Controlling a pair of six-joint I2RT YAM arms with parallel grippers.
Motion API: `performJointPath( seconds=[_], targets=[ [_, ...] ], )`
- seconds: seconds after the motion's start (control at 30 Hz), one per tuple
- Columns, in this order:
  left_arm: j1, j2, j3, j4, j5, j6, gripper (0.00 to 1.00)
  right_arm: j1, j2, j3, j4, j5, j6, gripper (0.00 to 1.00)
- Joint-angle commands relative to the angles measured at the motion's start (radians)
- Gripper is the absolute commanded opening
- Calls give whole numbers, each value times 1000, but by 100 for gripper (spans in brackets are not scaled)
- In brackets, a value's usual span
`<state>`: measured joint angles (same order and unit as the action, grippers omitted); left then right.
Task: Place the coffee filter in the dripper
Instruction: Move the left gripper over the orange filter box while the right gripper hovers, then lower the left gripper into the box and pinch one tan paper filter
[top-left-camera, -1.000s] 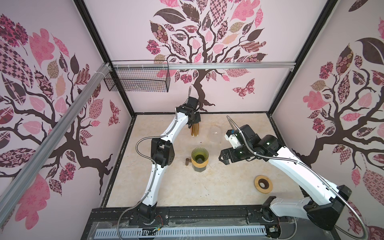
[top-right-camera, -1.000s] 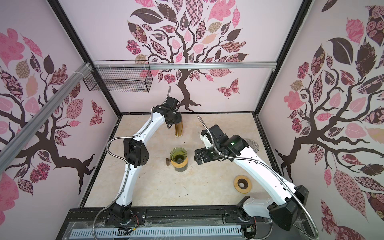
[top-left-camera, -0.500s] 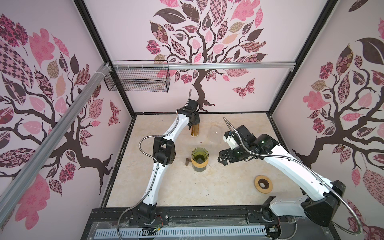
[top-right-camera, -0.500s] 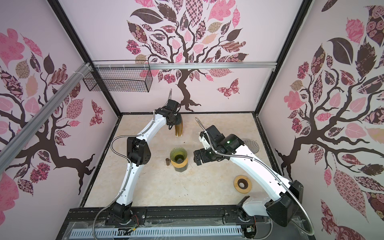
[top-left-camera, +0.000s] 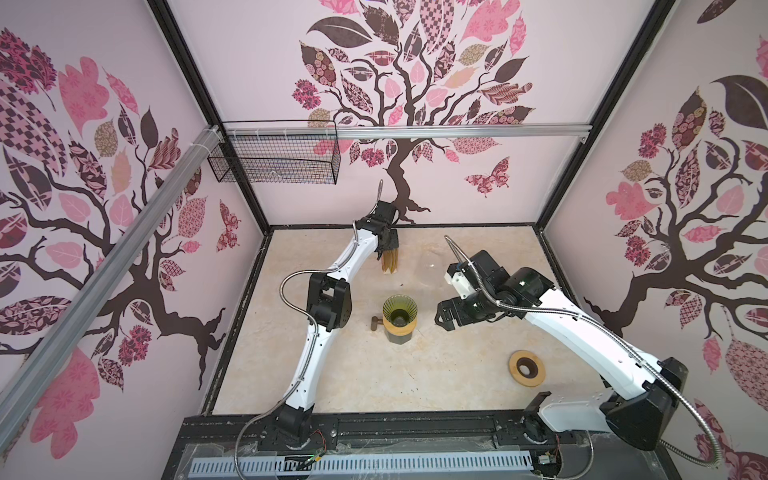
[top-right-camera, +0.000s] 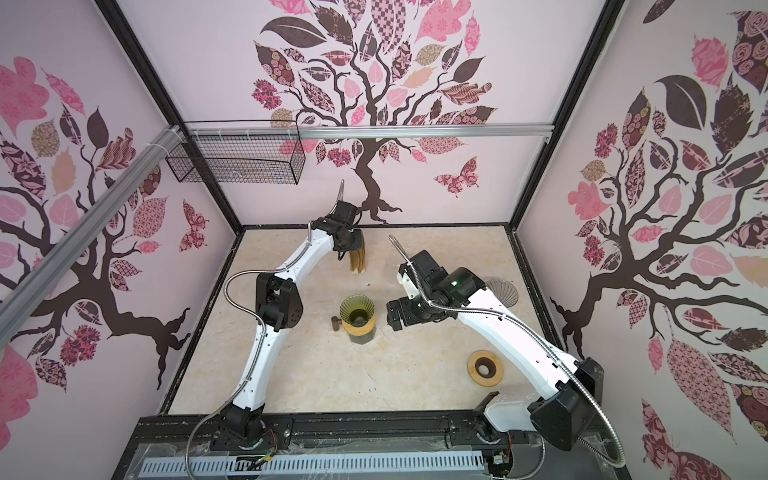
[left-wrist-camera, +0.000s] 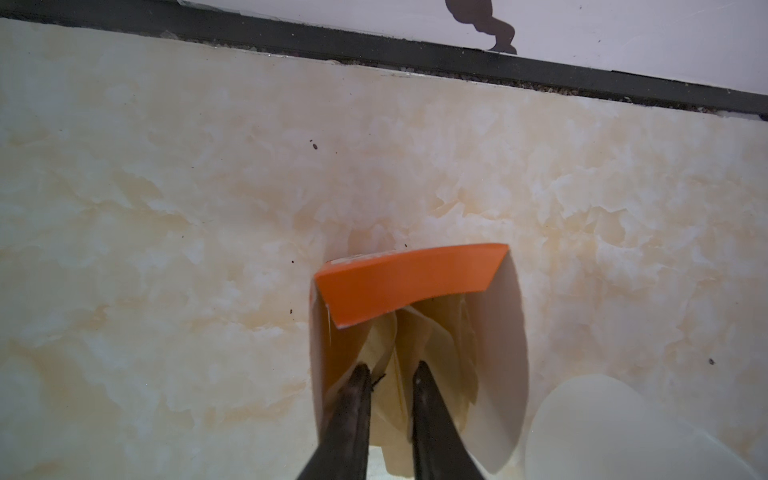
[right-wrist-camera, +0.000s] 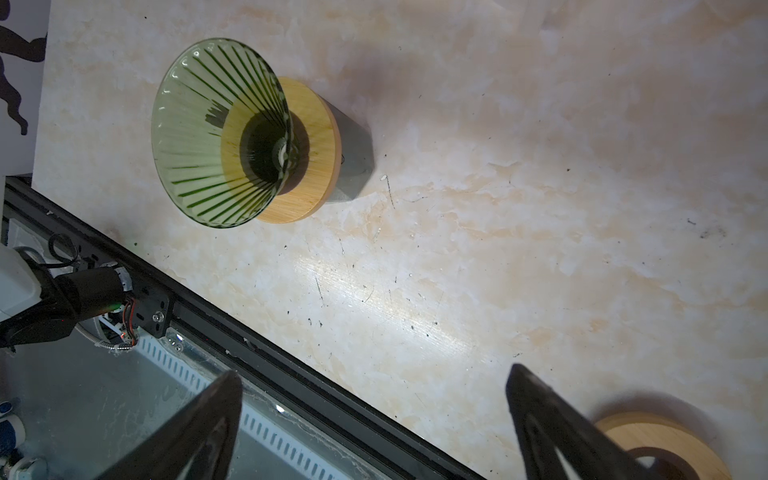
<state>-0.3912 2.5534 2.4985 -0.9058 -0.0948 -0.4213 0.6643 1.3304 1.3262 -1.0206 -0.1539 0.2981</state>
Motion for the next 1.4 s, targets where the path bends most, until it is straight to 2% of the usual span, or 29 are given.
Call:
performJointPath(
  seconds=[0.0, 0.07, 0.17, 0.4, 0.57, 0.77, 0.93, 1.37],
  targets=[
    [5, 25, 64, 13, -24, 15, 18, -4, 18, 13, -4, -6, -11, 100],
    [5, 24, 66, 7, -29, 14, 15, -4, 19, 14, -2, -4, -10, 100],
    [5, 11, 66, 7, -25, 7, 14, -3, 22, 15, 0, -6, -10, 100],
    [5, -75, 0, 31, -20, -5, 16, -3, 27, 5, 5, -16, -5, 100],
    [5, -86, 10, 12, -36, -12, 17, -4, 27, -2, 10, -21, -4, 100],
    [5, -119, -16, 38, -1, -13, 20, -4, 33, -17, 11, -30, -2, 100],
    [0, -103, 4, 60, 38, 11, 22, -3, 42, -14, 11, -32, -3, 100],
    [-2, -35, 34, 55, 33, 30, 22, -3, 61, -21, 15, -33, -5, 100]
  ],
)
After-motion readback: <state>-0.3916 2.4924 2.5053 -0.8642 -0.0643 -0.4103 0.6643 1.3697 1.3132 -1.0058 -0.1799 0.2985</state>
